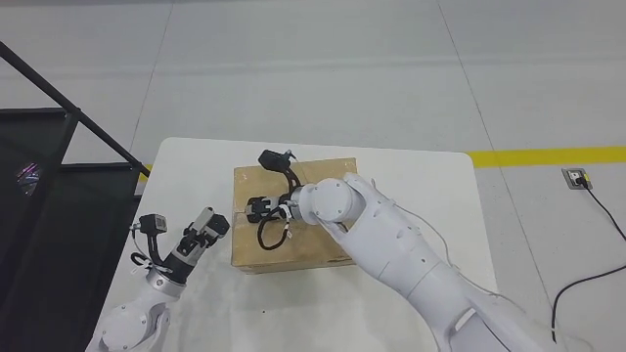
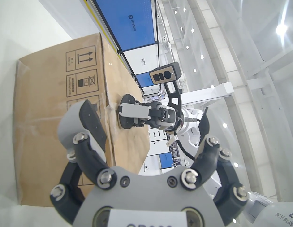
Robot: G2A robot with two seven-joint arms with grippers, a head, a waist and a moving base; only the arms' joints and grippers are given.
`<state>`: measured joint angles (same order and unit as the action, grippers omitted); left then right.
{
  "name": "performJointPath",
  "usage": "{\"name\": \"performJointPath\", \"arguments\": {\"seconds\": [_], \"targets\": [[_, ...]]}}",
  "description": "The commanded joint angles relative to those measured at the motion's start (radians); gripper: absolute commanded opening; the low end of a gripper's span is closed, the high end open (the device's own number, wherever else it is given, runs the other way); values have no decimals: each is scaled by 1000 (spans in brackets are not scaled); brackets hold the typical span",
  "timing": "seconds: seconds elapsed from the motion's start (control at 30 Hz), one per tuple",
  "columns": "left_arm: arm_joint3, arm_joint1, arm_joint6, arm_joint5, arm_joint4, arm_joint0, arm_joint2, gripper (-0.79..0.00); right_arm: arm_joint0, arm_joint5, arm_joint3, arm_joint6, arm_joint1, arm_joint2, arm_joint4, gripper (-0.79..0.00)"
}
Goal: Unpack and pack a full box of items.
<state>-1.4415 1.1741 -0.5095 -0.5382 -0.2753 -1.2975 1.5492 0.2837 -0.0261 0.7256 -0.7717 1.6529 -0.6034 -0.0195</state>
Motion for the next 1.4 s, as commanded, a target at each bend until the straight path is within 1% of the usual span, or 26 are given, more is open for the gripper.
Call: {"name": "performJointPath", "arguments": {"seconds": [0.0, 0.2, 0.33, 0.53, 0.83, 1.0, 1.17, 1.37], "targets": [[0, -1, 6, -2, -4, 0, 7, 0, 6, 6, 14, -9, -10, -16, -14, -785], [1, -4, 7, 5, -18, 2, 25, 0, 46, 30, 95, -65, -54, -83, -52, -785], [-4, -5, 8, 7, -19, 2, 32, 0, 85, 73, 170, -105, -88, -128, -100, -785], [-20, -6, 15, 10, -19, -2, 39, 0, 152, 142, 276, -126, -138, -210, -179, -785], [-37, -9, 17, 13, -23, -6, 55, 0, 280, 216, 463, -164, -213, -373, -281, -785], [-46, -10, 19, 14, -24, -8, 61, 0, 343, 270, 538, -177, -249, -472, -331, -785], [-55, -12, 20, 15, -23, -11, 71, 0, 397, 278, 589, -200, -278, -569, -336, -785], [-64, -14, 30, 19, -24, -14, 86, 0, 486, 250, 669, -213, -313, -707, -311, -785]]}}
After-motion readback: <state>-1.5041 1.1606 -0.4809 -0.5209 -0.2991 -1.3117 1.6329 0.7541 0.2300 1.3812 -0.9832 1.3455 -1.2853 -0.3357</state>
